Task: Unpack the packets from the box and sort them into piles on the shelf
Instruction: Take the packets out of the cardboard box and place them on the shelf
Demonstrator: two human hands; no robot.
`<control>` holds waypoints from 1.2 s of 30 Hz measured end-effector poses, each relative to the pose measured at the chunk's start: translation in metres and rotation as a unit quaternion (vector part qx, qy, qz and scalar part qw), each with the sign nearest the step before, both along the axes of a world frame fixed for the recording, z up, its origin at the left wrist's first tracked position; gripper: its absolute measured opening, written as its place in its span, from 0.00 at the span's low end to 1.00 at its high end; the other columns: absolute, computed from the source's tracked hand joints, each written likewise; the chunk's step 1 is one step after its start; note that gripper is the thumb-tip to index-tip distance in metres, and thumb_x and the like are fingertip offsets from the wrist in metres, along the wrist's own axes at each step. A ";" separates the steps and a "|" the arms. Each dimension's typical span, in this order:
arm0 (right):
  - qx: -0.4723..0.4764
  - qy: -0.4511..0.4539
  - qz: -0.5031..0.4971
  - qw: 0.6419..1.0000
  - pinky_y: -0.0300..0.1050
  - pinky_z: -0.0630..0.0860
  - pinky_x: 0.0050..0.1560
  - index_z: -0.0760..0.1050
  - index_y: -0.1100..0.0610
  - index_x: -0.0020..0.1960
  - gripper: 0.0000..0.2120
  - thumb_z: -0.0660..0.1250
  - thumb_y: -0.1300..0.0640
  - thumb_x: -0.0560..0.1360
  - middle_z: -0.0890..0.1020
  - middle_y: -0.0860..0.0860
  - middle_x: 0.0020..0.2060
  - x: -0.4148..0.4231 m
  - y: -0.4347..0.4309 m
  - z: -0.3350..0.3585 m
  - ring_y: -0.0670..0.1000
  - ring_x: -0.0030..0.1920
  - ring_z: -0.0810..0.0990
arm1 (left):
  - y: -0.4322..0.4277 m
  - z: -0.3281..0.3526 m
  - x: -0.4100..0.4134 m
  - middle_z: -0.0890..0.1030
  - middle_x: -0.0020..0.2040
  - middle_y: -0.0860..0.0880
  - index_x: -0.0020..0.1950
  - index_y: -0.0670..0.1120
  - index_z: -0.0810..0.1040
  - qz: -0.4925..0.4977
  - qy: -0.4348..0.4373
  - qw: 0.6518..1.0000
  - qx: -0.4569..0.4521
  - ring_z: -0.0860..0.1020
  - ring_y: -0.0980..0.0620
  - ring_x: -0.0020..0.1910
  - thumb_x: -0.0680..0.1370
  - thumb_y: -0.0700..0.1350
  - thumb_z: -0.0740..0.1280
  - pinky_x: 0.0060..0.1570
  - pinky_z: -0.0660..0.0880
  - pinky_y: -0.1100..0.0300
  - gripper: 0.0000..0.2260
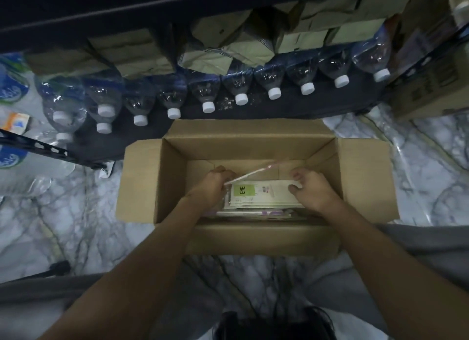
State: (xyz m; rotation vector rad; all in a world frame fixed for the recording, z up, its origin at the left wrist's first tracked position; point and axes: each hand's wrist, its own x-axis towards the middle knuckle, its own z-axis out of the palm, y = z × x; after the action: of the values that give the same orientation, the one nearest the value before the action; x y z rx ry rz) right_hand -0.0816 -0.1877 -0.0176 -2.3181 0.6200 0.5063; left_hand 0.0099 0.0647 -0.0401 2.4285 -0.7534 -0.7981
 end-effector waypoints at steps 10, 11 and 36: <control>0.007 -0.069 -0.016 0.997 0.34 0.68 0.48 0.79 0.54 0.55 0.12 0.68 0.59 0.72 0.82 0.52 0.47 0.003 0.003 0.018 0.47 0.43 0.76 | -0.026 -0.003 -0.015 0.75 0.59 0.45 0.67 0.48 0.76 -0.014 0.070 0.997 0.037 0.74 0.45 0.60 0.67 0.42 0.79 0.60 0.72 0.52 0.29; 0.007 -0.067 -0.017 0.998 0.33 0.68 0.48 0.79 0.54 0.55 0.12 0.69 0.59 0.72 0.82 0.52 0.47 0.003 0.002 0.018 0.47 0.43 0.76 | -0.028 -0.005 -0.015 0.74 0.59 0.46 0.68 0.49 0.74 -0.017 0.070 0.996 0.048 0.73 0.45 0.60 0.65 0.43 0.79 0.60 0.72 0.52 0.32; 0.019 0.017 0.036 0.999 0.37 0.67 0.46 0.79 0.59 0.54 0.10 0.66 0.62 0.73 0.80 0.55 0.48 -0.010 0.004 -0.002 0.50 0.44 0.75 | -0.031 -0.036 0.002 0.64 0.71 0.48 0.74 0.51 0.60 -0.189 -0.151 0.952 0.186 0.66 0.46 0.66 0.68 0.58 0.74 0.61 0.68 0.49 0.39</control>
State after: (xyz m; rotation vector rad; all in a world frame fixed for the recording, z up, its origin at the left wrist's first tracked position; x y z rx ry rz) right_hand -0.0918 -0.1839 -0.0200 -2.3074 0.5404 0.5868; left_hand 0.0120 0.0341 -0.0760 2.8292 -1.3188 -0.7697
